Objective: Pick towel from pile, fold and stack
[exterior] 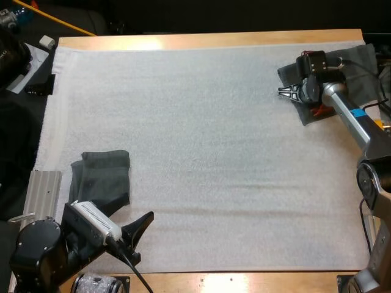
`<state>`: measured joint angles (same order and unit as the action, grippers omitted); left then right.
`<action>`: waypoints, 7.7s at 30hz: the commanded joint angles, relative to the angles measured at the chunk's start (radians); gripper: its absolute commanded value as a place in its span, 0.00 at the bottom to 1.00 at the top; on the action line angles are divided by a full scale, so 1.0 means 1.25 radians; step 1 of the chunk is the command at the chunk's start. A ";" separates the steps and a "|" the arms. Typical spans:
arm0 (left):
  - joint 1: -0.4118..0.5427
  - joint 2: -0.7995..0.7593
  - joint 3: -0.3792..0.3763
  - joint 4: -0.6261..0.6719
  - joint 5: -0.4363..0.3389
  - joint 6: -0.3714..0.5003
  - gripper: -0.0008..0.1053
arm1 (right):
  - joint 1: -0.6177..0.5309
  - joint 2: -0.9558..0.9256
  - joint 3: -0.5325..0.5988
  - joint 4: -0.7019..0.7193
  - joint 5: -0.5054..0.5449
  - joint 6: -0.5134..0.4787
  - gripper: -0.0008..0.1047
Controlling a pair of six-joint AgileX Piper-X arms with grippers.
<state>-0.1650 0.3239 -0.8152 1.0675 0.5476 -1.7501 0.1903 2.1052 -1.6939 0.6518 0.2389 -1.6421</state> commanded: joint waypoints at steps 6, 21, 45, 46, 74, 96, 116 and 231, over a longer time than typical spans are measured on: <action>-0.003 0.004 -0.004 -0.004 0.004 -0.003 0.59 | 0.032 -0.064 -0.009 0.031 0.020 -0.109 0.01; -0.004 0.001 -0.004 -0.004 0.006 -0.006 0.59 | 0.061 -0.154 -0.007 0.096 0.010 -0.089 0.02; -0.002 0.002 -0.005 -0.002 0.004 -0.008 0.59 | 0.049 -0.005 -0.015 0.027 0.020 -0.042 0.52; -0.002 0.001 -0.005 -0.001 0.004 -0.007 0.59 | 0.049 -0.002 -0.016 0.021 0.029 -0.041 0.52; -0.003 0.004 -0.004 -0.005 0.005 -0.002 0.59 | 0.056 -0.062 -0.026 0.029 0.026 -0.120 0.01; -0.004 0.012 -0.004 -0.010 0.008 -0.005 0.59 | 0.186 -0.369 -0.020 0.247 0.015 -0.200 0.01; -0.003 0.013 -0.005 -0.007 0.007 -0.006 0.59 | 0.100 -0.327 0.017 0.333 -0.046 -0.026 0.50; -0.006 0.018 -0.005 0.012 0.025 -0.020 0.59 | 0.484 -0.569 0.195 0.301 -0.170 0.004 0.01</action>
<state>-0.1650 0.3473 -0.8152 1.0761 0.5671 -1.7725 0.7917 1.3823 -1.4739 0.9996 0.0267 -1.6521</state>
